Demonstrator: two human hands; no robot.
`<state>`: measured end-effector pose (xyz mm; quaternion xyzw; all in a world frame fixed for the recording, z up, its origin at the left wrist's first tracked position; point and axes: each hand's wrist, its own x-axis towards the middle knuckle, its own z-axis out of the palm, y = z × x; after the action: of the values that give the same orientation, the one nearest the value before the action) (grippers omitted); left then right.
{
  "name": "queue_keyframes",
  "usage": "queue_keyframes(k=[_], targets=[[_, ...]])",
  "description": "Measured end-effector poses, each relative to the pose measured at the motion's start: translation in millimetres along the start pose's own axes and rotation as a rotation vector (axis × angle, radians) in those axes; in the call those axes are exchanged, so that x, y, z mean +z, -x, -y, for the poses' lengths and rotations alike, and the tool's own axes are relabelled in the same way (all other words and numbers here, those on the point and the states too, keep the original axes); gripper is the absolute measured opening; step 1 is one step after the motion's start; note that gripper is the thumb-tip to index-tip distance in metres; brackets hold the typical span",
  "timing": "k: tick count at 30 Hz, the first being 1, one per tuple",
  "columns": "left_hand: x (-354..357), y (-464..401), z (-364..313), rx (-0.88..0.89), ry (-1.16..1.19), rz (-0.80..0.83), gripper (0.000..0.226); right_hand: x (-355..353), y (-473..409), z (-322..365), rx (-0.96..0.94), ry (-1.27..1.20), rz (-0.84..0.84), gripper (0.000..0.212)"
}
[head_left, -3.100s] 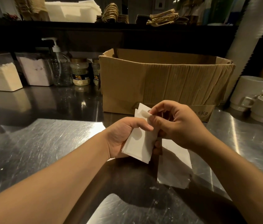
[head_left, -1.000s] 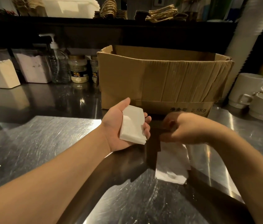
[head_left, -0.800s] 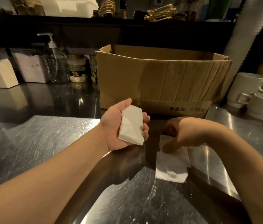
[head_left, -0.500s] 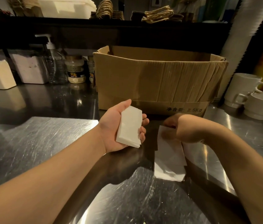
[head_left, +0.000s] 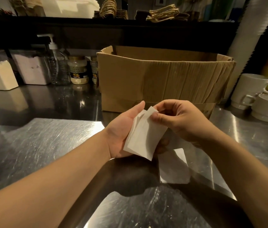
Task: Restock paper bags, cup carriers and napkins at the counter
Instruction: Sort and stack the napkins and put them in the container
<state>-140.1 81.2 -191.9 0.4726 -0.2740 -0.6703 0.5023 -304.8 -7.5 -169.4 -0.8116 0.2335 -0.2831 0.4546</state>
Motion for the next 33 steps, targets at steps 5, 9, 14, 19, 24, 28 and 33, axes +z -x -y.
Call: queue_keyframes(k=[5,9,14,19,24,28,33], targets=[[-5.1,-2.9,3.6,-0.007,-0.009,0.144,0.08,8.8,1.2,-0.8,0.02,-0.072,-0.076,0.014],[-5.1,-1.8,2.8,0.025,0.071,0.074,0.066,-6.3,-3.6,-0.8,0.086,0.208,-0.147,0.016],[-8.0,-3.2,-1.6,0.081,0.234,0.019,0.063,-25.3,1.6,4.7,0.392,0.769,0.414,0.032],[-11.4,-6.7,-0.9,0.073,0.227,-0.025,0.067,-17.3,7.6,10.6,0.364,0.853,0.647,0.022],[-13.0,-5.1,-2.4,0.075,0.152,-0.08,0.057,-23.3,6.0,7.3,0.196,0.583,0.431,0.011],[-11.3,-3.1,-1.5,0.055,0.042,-0.097,0.05,-22.3,7.4,5.3,0.174,0.169,0.325,0.03],[-10.6,-5.5,2.2,-0.001,-0.024,0.029,0.057,-16.0,4.2,6.9,0.11,0.023,0.219,0.044]])
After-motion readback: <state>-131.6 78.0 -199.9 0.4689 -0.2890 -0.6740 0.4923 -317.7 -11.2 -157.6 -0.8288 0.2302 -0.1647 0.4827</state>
